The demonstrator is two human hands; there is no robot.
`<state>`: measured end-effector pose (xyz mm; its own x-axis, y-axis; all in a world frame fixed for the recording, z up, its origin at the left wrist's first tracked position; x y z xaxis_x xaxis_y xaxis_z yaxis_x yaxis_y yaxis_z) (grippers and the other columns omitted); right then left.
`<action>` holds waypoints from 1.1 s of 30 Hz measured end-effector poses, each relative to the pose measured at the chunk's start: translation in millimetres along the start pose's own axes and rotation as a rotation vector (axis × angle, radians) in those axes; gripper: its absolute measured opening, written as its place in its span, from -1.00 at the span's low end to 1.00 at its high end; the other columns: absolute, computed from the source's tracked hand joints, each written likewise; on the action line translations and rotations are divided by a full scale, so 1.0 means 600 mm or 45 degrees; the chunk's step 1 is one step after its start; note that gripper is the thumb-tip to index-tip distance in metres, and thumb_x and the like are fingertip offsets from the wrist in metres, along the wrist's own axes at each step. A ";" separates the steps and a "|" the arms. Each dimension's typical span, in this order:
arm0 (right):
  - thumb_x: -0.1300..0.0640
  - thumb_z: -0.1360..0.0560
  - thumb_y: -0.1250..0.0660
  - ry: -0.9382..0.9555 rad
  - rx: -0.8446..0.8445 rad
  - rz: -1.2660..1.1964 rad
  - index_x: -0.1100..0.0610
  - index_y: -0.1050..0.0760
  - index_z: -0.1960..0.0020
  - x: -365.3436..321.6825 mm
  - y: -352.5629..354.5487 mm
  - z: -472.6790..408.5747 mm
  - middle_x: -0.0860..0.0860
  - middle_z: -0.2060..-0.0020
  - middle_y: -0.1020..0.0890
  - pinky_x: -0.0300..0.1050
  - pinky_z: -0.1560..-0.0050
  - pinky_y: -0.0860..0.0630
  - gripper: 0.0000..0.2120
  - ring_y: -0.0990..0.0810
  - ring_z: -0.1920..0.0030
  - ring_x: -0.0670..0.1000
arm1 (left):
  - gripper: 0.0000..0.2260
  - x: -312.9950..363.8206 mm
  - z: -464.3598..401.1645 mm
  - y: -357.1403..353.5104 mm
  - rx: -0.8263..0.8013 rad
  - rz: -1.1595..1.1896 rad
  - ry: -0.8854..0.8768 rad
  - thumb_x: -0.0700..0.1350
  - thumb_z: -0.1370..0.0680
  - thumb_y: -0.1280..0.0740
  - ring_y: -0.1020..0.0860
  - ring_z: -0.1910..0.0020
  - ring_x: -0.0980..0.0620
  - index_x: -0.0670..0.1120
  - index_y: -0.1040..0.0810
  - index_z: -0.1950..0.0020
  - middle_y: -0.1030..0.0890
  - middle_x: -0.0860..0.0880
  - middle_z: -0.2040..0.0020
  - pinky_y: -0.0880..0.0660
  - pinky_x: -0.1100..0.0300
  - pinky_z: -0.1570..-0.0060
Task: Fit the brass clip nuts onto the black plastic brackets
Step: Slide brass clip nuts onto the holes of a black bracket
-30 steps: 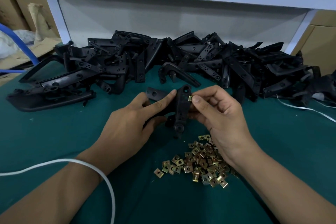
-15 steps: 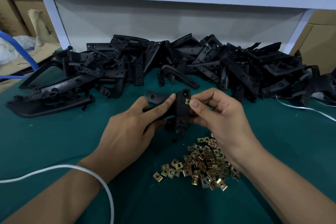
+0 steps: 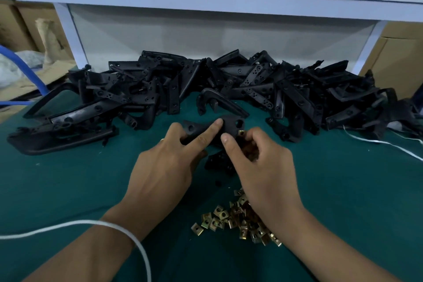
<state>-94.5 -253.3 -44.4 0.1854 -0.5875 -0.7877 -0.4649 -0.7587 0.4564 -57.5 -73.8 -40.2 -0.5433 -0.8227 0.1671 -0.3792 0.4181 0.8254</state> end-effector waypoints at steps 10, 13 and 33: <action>-0.21 -0.68 -0.25 -0.046 -0.066 -0.137 0.07 -0.55 0.16 -0.008 -0.008 0.010 -0.05 0.48 -0.51 -0.21 0.50 -0.31 -0.58 -0.36 0.51 -0.12 | -0.30 0.002 0.000 -0.013 -0.087 -0.086 -0.027 -0.05 -0.62 -0.39 -0.25 0.39 0.01 0.32 -0.10 -0.63 -0.31 0.01 0.06 -0.31 0.12 0.59; -0.20 -0.70 -0.22 -0.070 -0.088 -0.101 0.04 -0.53 0.18 -0.009 -0.009 0.012 -0.18 0.49 -0.53 -0.23 0.48 -0.30 -0.58 -0.41 0.52 -0.11 | -0.26 0.002 0.001 -0.014 -0.097 -0.110 -0.019 -0.06 -0.61 -0.41 -0.28 0.39 0.00 0.33 -0.08 -0.64 -0.31 0.00 0.06 -0.32 0.12 0.59; 0.01 -0.50 -0.58 0.187 -1.225 0.228 -0.15 -0.75 0.02 -0.015 -0.017 0.007 -0.22 -0.03 -0.62 -0.19 -0.13 -0.56 -0.91 -0.63 -0.07 -0.18 | -0.45 -0.083 0.003 -0.007 0.263 0.213 0.438 0.19 -0.56 -0.35 -0.48 0.16 0.10 0.34 -0.29 -0.53 -0.47 0.16 0.04 -0.38 0.16 0.30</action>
<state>-95.1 -239.3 -43.7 0.3168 -0.6955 -0.6450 0.3931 -0.5226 0.7565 -30.2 -34.2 -53.0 -0.3419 -0.8027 0.4886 -0.4677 0.5963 0.6524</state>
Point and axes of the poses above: each hand's wrist, its own z-axis away from the middle knuckle, its own y-axis out of the back of the hand, x = y × z, the point moved 5 cm from there along -z, towards the middle knuckle
